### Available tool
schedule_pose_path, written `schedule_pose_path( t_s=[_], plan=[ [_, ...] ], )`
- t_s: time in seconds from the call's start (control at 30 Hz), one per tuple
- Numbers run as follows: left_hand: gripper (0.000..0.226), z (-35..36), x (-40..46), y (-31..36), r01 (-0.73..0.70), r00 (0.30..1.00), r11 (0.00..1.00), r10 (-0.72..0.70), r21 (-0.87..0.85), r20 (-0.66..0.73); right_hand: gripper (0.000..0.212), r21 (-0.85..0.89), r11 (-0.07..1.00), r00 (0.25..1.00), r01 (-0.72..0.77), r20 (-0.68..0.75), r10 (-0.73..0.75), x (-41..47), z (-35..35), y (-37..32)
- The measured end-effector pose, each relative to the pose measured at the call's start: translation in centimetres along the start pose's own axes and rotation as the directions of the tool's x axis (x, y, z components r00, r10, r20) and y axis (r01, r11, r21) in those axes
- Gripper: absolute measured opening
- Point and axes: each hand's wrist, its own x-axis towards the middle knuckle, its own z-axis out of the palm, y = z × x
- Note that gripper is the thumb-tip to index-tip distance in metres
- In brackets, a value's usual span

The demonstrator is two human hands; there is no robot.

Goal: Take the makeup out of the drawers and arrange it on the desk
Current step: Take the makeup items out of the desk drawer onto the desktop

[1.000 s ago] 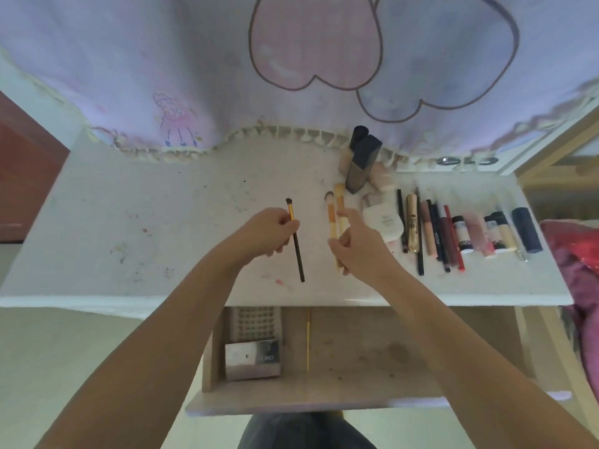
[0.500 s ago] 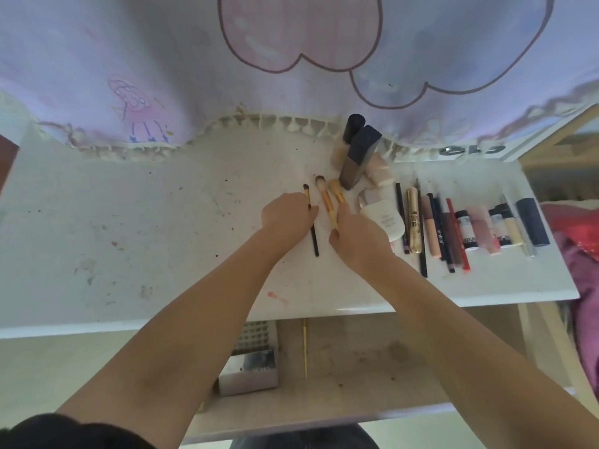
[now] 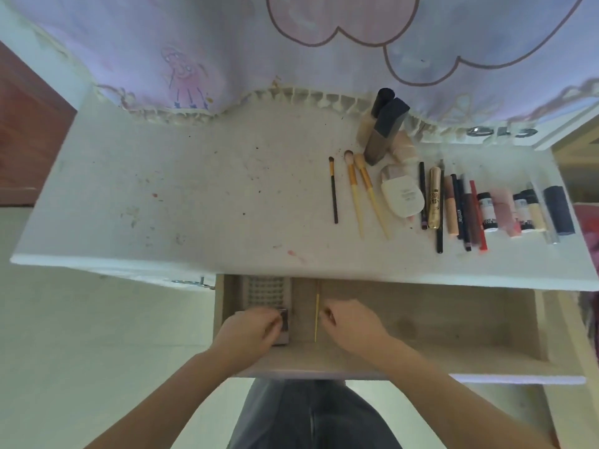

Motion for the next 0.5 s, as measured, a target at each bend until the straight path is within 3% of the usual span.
schedule_pose_path(
  t_s=[0.07,0.13,0.27,0.4,0.5],
  plan=[
    [0.033,1.6,0.8,-1.5,0.087,0.996,0.989,-0.088,0.121,-0.003,0.029,0.0,0.99,0.986,-0.139,0.092,0.138,1.8,2.8,0.8],
    [0.038,2.5,1.9,-2.2,0.154,0.987,0.965,-0.158,0.212,0.004,0.031,0.03,0.978,0.976,-0.208,0.069,0.206,3.8,4.4,1.0],
    [0.036,3.6,3.0,-2.0,0.138,0.986,0.919,-0.163,0.369,0.037,0.028,0.112,0.95,0.956,-0.291,0.009,0.292,6.0,5.9,0.6],
    [0.035,3.1,3.1,-2.2,0.105,0.987,0.894,-0.146,0.437,0.06,0.024,0.011,0.966,0.966,-0.257,-0.03,0.257,5.7,6.5,0.5],
    [0.03,2.2,2.6,-2.1,0.039,0.989,0.924,-0.091,0.381,0.121,0.026,-0.069,0.975,0.977,-0.211,-0.016,0.211,4.7,6.0,1.1]
  ],
)
